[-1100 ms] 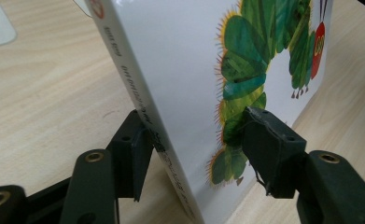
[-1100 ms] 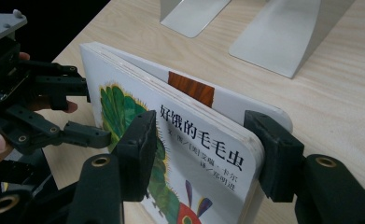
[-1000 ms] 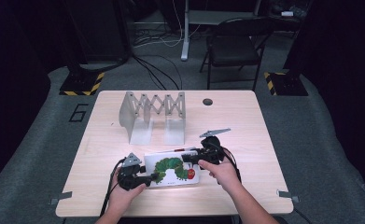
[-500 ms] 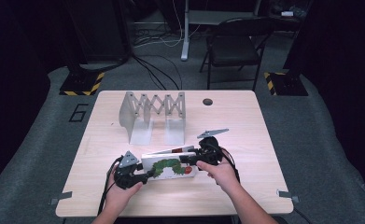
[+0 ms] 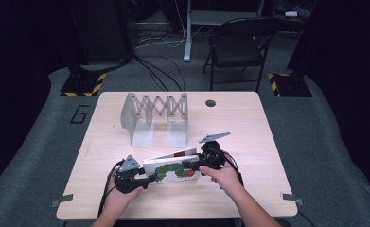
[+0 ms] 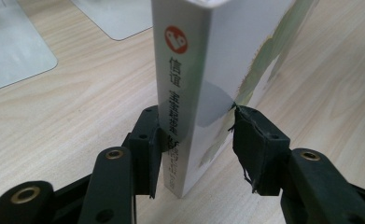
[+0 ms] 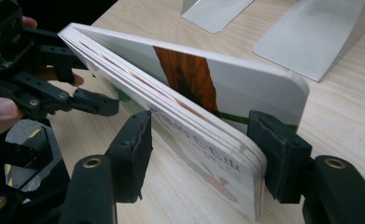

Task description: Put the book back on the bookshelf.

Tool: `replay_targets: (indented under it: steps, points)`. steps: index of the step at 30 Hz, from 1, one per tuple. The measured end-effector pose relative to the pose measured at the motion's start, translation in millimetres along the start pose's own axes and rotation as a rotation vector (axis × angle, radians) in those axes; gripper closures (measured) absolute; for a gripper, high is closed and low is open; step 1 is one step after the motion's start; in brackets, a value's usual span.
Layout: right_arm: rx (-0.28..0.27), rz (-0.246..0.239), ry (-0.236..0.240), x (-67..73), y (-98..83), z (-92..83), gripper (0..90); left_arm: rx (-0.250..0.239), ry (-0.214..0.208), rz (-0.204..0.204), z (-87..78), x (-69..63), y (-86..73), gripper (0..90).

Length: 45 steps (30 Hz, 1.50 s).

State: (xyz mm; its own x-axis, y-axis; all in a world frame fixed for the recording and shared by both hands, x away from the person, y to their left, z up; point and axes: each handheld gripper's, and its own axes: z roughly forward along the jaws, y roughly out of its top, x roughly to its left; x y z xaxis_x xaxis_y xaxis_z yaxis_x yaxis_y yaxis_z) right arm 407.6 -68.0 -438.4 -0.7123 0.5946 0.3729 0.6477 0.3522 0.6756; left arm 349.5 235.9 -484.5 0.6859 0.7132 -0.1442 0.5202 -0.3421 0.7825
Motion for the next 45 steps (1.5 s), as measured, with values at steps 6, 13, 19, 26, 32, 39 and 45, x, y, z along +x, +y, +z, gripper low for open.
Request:
replay_targets:
  steps: [6, 13, 19, 26, 32, 39, 45]
  points:
    - [0.021, 0.002, -0.004, -6.2, -3.3, 5.8, 40.2, -0.002, -0.009, -0.004, -0.4, 0.5, -0.4, 55.0]
    - [0.045, 0.004, -0.031, -10.7, -6.4, 9.8, 39.6, -0.016, 0.001, 0.031, -3.3, 0.9, 1.6, 55.1]
    - [0.075, 0.013, -0.05, -11.3, -7.9, 13.0, 38.4, -0.015, 0.013, 0.059, -4.1, -4.7, 3.2, 57.0]
    - [0.1, 0.0, -0.067, -15.5, -11.1, 18.2, 37.5, -0.011, 0.007, 0.095, -6.1, -8.9, 4.4, 58.2]
    - [0.106, 0.01, -0.064, -19.0, -12.7, 18.8, 35.9, -0.004, -0.003, 0.106, -6.9, -12.8, 4.6, 60.3]
    - [0.087, -0.025, -0.066, -23.2, -13.9, 19.2, 34.7, -0.007, 0.0, 0.127, -6.2, -15.2, 4.9, 63.4]
    - [0.094, -0.004, -0.034, -28.1, -13.5, 17.0, 34.7, -0.006, -0.008, 0.133, -6.3, -14.3, 4.8, 64.0]
